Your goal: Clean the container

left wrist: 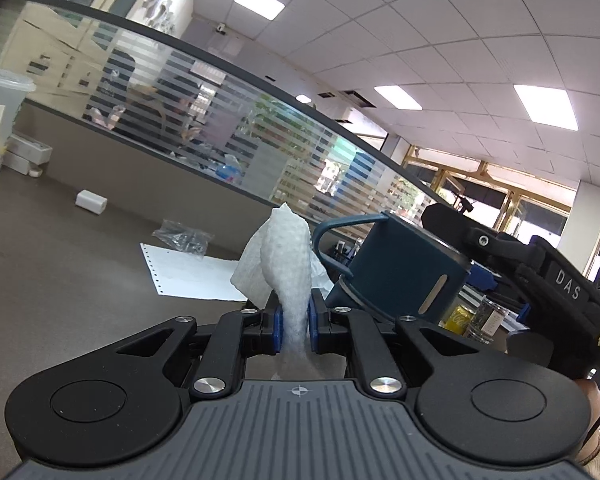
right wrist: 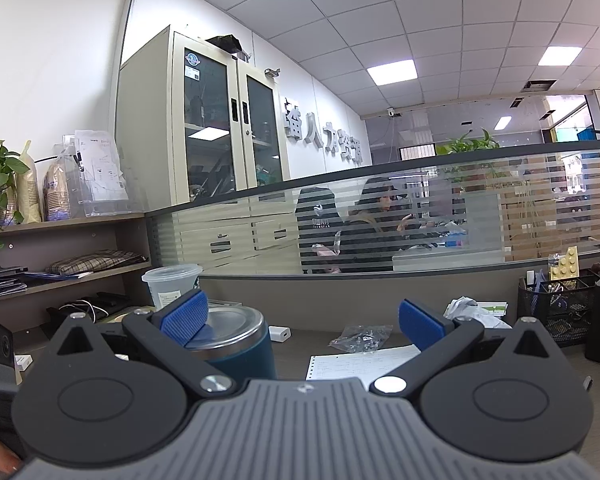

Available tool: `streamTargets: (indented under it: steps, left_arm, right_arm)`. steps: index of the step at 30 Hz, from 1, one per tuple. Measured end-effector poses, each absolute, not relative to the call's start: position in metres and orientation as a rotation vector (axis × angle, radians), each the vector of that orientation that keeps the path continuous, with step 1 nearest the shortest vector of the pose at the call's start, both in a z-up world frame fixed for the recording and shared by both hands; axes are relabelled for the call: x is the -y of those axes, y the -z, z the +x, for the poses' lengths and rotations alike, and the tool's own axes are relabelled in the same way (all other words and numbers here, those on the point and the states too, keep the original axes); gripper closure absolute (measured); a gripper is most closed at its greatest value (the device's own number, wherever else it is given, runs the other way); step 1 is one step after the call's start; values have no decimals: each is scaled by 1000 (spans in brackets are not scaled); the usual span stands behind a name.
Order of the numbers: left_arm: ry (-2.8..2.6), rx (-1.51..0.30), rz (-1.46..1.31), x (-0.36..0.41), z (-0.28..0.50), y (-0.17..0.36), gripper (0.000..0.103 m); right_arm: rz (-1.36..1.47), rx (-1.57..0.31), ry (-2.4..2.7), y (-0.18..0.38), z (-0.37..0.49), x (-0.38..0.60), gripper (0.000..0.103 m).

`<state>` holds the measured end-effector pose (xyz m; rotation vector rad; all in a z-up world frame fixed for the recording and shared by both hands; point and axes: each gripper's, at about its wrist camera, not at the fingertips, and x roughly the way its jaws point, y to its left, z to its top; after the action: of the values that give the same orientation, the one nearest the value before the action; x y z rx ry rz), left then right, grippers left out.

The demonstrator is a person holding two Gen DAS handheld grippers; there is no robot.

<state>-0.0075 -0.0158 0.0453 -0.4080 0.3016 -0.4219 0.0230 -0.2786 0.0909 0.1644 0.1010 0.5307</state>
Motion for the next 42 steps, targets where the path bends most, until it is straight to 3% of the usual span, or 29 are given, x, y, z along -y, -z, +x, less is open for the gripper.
streamTargets:
  steps: [28, 42]
  left_arm:
    - [422, -372, -398, 15, 2, -22, 87]
    - [598, -203, -591, -42, -33, -55, 91]
  right_arm:
    - [165, -100, -529, -91, 24, 276, 0]
    - [168, -99, -532, -91, 26, 278, 0]
